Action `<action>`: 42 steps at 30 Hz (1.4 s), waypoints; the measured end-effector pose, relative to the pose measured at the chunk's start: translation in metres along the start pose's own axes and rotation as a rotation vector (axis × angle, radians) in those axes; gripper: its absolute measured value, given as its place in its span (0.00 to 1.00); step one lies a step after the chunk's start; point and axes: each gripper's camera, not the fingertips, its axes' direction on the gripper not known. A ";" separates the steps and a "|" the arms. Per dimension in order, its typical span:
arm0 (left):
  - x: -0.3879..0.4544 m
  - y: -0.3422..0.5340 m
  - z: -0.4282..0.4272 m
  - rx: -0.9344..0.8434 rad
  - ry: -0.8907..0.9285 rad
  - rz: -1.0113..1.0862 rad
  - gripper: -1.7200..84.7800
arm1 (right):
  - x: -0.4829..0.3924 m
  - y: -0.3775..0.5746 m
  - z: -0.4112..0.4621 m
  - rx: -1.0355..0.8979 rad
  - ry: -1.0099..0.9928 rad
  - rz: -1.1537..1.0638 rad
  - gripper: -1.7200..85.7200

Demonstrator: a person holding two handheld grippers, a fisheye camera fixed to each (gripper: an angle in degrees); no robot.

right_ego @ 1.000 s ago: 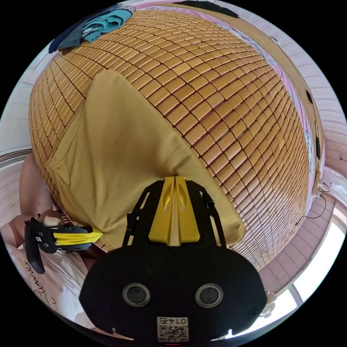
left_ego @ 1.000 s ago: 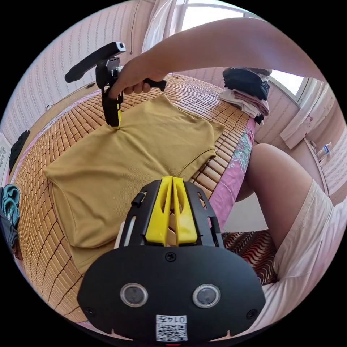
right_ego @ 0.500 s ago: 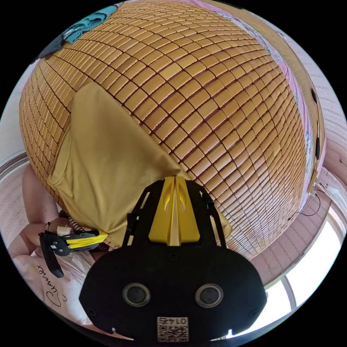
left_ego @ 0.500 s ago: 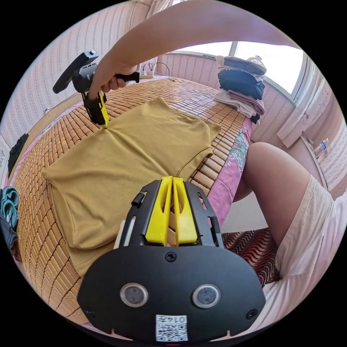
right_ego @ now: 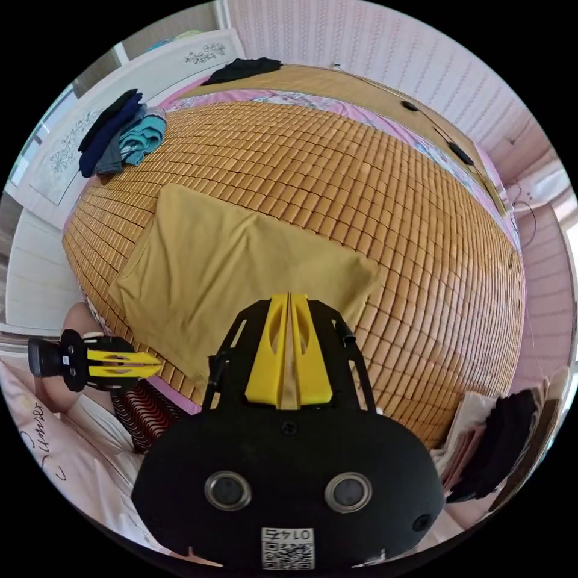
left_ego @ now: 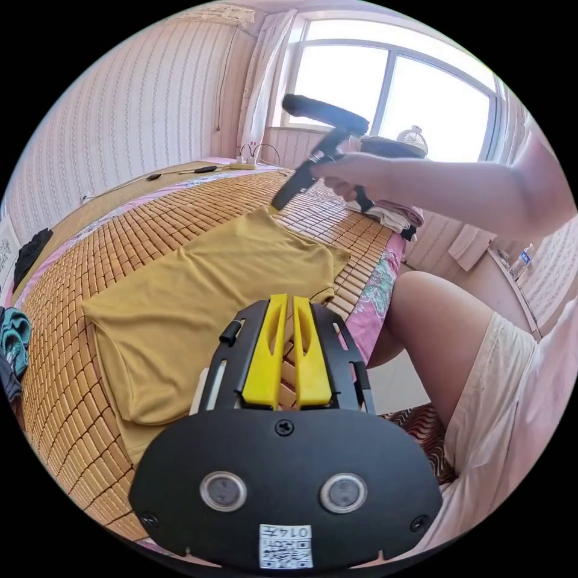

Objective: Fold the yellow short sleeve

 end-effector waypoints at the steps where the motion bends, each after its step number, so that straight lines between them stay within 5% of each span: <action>1: 0.005 -0.005 0.002 0.002 0.015 -0.002 0.05 | 0.009 0.019 0.005 -0.011 -0.009 0.028 0.06; 5: 0.026 -0.025 0.027 -0.039 0.077 0.008 0.11 | 0.047 0.118 0.053 -0.075 -0.076 0.169 0.14; 18: 0.119 -0.115 0.150 -0.228 0.083 0.201 0.18 | 0.100 0.260 0.133 0.128 -0.515 0.295 0.03; 24: 0.158 -0.101 0.133 -0.298 0.071 0.237 0.07 | 0.080 0.325 0.157 0.162 -0.694 0.286 0.04; 33: 0.189 -0.054 0.065 -0.381 0.081 0.244 0.01 | 0.100 0.413 0.187 0.231 -0.520 0.554 0.08; 42: 0.172 -0.038 0.036 -0.433 0.056 0.239 0.01 | 0.132 0.381 0.259 0.115 -0.379 0.695 0.14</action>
